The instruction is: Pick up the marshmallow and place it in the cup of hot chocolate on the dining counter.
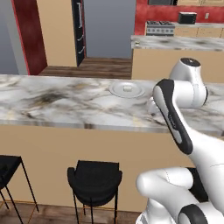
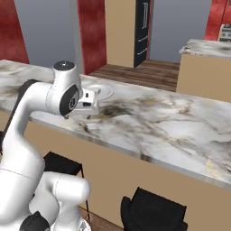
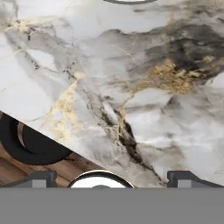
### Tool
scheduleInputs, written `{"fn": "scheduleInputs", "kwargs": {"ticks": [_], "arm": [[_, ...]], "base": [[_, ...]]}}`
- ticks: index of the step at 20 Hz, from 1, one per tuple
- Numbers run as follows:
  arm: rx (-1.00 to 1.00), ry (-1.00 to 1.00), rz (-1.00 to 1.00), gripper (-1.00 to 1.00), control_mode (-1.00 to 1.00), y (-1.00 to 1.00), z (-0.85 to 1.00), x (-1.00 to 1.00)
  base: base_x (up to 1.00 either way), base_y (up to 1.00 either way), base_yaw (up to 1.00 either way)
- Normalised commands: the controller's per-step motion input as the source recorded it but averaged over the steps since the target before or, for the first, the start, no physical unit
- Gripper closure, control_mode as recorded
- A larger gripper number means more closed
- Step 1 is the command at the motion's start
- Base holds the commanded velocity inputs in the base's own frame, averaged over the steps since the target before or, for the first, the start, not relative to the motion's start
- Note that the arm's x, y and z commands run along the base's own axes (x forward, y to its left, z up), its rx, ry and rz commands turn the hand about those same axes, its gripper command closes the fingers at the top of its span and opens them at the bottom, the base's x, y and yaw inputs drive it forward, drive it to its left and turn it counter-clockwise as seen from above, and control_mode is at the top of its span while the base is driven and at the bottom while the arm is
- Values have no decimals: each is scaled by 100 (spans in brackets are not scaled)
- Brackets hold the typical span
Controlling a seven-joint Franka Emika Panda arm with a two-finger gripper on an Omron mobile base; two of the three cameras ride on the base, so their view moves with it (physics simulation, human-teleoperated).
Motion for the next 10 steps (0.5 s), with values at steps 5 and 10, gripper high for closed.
{"fn": "scheduleInputs", "kwargs": {"ticks": [5,10], "arm": [[0,20,23,-100,-100,-1,1,99],[-1,21,26,-100,-100,-1,18,90]], "base": [[0,0,0],[0,0,0]]}}
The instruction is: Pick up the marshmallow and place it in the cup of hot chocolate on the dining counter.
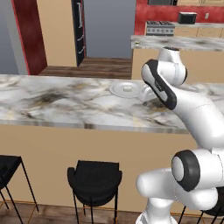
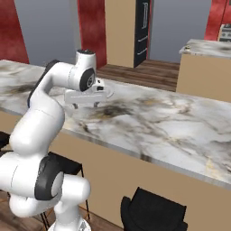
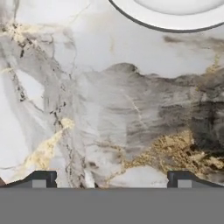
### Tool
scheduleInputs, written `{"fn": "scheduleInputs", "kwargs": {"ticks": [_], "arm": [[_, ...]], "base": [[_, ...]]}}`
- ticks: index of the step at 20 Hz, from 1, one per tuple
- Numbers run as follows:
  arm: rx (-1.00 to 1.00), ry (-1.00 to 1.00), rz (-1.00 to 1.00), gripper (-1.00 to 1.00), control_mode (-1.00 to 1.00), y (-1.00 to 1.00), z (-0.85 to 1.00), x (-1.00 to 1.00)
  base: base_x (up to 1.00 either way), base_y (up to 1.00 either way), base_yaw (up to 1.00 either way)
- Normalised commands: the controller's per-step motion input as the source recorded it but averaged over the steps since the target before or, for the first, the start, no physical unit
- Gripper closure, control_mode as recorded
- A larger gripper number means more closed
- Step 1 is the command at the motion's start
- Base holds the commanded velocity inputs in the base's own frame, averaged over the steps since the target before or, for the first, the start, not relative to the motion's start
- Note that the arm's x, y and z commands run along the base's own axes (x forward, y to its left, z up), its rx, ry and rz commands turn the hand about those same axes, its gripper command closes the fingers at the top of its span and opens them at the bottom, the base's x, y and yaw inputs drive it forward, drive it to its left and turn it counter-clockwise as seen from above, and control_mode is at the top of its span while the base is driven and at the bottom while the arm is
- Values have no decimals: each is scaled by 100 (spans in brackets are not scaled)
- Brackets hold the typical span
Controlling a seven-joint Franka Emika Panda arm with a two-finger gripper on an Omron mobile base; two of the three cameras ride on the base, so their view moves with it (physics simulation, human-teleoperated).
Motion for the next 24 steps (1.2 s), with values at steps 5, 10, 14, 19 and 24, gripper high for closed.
{"fn": "scheduleInputs", "kwargs": {"ticks": [5,10,14,19,24], "arm": [[0,3,34,-100,-100,-24,5,64],[0,-17,38,-100,-100,-6,0,29],[2,-30,33,-100,-100,0,-1,29],[5,-26,17,-100,-100,8,-1,41],[13,-7,8,-100,-100,17,-8,47]], "base": [[0,0,0],[0,0,0],[0,0,0],[0,0,0],[0,0,0]]}}
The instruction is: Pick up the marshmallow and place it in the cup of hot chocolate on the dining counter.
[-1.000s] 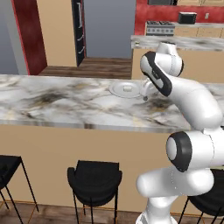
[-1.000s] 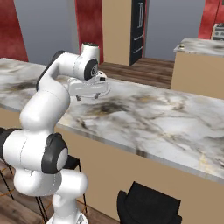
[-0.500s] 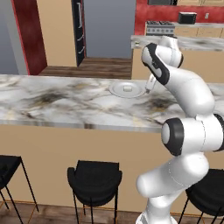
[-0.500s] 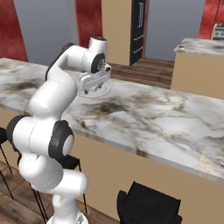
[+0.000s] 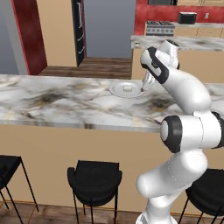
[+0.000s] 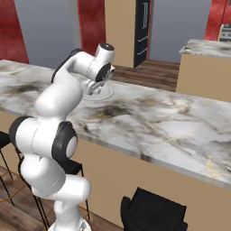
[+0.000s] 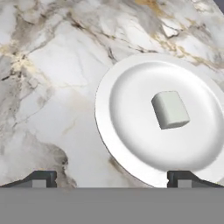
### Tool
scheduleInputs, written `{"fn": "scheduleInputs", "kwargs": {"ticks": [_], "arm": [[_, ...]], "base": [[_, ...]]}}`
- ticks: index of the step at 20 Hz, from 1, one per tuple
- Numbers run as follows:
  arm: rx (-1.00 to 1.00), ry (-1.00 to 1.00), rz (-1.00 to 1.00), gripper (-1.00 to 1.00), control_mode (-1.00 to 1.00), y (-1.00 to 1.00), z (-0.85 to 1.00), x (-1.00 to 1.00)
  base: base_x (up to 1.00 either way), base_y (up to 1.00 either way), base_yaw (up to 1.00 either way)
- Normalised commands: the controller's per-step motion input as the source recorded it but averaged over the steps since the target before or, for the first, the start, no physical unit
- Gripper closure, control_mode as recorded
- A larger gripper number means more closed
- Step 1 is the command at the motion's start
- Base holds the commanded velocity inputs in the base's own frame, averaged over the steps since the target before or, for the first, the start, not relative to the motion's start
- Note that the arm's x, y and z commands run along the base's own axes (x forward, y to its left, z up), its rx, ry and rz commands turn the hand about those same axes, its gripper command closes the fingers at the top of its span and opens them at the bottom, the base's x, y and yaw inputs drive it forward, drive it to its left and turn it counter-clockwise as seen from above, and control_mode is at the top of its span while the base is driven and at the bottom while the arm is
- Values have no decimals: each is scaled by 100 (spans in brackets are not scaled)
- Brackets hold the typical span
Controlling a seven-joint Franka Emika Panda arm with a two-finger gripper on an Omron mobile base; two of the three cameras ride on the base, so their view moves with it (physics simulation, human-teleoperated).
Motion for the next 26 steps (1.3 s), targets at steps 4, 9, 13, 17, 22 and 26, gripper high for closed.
{"fn": "scheduleInputs", "kwargs": {"ticks": [4,9,13,17,22,26], "arm": [[19,0,11,-100,-100,0,0,41],[15,3,9,-100,-100,0,0,21],[13,-1,7,-100,-100,0,-12,2],[7,-14,10,-100,-100,0,-25,0],[1,-25,6,-100,-100,0,-17,1],[10,-10,8,-100,-100,0,-14,28]], "base": [[0,0,0],[0,0,0],[0,0,0],[0,0,0],[0,0,0],[0,0,0]]}}
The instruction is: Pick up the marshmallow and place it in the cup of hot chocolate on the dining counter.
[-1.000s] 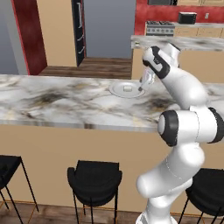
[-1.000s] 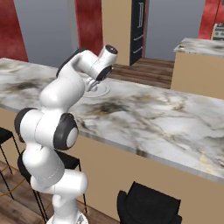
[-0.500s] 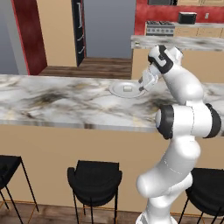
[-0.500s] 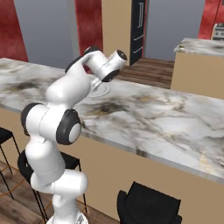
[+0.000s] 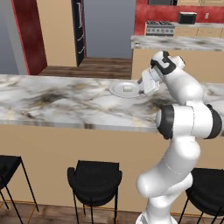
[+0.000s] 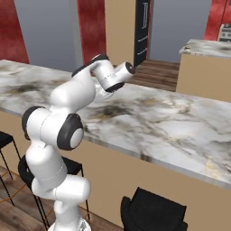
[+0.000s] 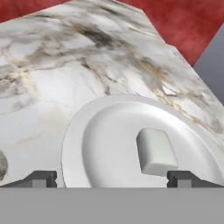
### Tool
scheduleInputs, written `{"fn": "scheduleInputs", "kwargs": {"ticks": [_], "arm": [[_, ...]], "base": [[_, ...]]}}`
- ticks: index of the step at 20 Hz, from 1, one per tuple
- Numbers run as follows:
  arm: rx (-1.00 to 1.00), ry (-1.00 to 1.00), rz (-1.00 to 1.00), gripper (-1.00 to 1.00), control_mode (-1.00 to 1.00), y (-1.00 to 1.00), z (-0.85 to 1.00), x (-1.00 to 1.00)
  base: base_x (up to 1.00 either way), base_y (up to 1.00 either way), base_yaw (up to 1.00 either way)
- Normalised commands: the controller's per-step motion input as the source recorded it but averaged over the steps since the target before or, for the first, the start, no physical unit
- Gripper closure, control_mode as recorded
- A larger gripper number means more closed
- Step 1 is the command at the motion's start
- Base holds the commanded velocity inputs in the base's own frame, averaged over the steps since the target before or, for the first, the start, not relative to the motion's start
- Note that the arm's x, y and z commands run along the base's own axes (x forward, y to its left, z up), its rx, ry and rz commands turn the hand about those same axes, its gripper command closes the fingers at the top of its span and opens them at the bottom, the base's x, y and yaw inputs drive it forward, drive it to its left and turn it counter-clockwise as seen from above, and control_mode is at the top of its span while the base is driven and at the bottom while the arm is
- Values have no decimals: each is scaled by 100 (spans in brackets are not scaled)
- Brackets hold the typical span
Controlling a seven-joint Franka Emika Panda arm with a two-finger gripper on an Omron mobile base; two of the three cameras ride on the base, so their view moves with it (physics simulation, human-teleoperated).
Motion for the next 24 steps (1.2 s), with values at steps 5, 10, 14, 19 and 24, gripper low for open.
{"fn": "scheduleInputs", "kwargs": {"ticks": [5,10,14,19,24], "arm": [[11,0,6,-100,-100,7,-10,39],[9,0,4,-100,-100,7,-3,33],[8,5,5,-100,-100,10,-9,21],[4,7,1,-100,-100,10,-12,21],[0,8,0,-100,-100,7,-14,24]], "base": [[0,0,0],[0,0,0],[0,0,0],[0,0,0],[0,0,0]]}}
